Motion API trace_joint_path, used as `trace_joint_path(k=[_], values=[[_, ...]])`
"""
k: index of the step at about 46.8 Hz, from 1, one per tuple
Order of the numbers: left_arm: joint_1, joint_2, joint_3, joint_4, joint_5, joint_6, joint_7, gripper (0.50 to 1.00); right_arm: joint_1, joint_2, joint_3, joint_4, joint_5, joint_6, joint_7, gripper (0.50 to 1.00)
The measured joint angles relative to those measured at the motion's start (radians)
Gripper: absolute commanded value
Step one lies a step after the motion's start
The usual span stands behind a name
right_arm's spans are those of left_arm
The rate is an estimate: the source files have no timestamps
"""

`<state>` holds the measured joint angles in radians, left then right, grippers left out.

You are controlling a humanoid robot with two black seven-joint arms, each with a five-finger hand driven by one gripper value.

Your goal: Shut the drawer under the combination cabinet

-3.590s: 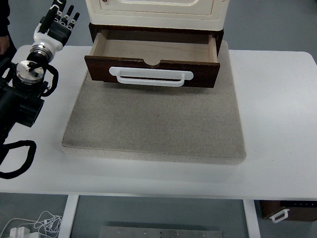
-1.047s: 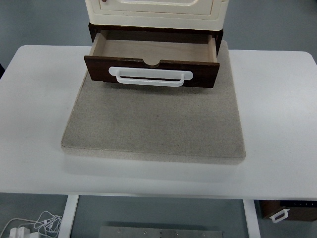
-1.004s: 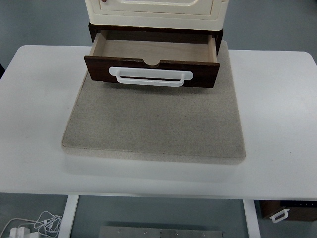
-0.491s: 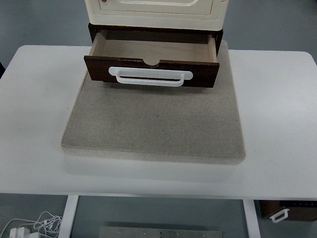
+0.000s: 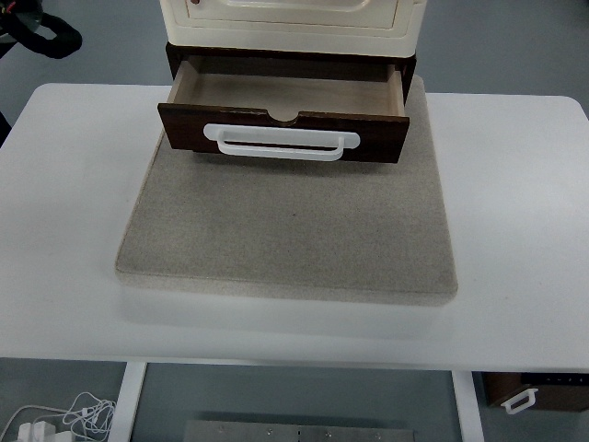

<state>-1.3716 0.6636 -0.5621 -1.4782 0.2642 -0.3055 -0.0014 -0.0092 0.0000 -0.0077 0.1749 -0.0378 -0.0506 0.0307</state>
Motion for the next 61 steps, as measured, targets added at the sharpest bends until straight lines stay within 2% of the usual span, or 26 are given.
trace_joint_path(k=[9,20,26,36,45,61], values=[[0.000,-0.002,0.099,-0.057,0.087,0.000,0.015,0.996,0.000,0.000,0.000,0.000,0.000,0.000,0.000,0.952],[0.002,-0.008,0.206,-0.129,0.115,-0.004,0.093,0.996,0.000,0.000,0.000,0.001,0.000,0.000,0.000,0.952],[0.002,-0.018,0.271,-0.142,0.183,-0.005,0.142,0.996,0.000,0.000,0.000,0.000,0.000,0.000,0.000,0.952],[0.010,-0.031,0.354,-0.141,0.267,-0.010,0.170,0.996,0.000,0.000,0.000,0.000,0.000,0.000,0.000,0.952],[0.021,-0.032,0.374,-0.141,0.273,-0.072,0.249,0.996,0.000,0.000,0.000,0.000,0.000,0.000,0.000,0.952],[0.014,-0.028,0.413,-0.126,0.275,-0.102,0.384,0.996,0.000,0.000,0.000,0.000,0.000,0.000,0.000,0.952]])
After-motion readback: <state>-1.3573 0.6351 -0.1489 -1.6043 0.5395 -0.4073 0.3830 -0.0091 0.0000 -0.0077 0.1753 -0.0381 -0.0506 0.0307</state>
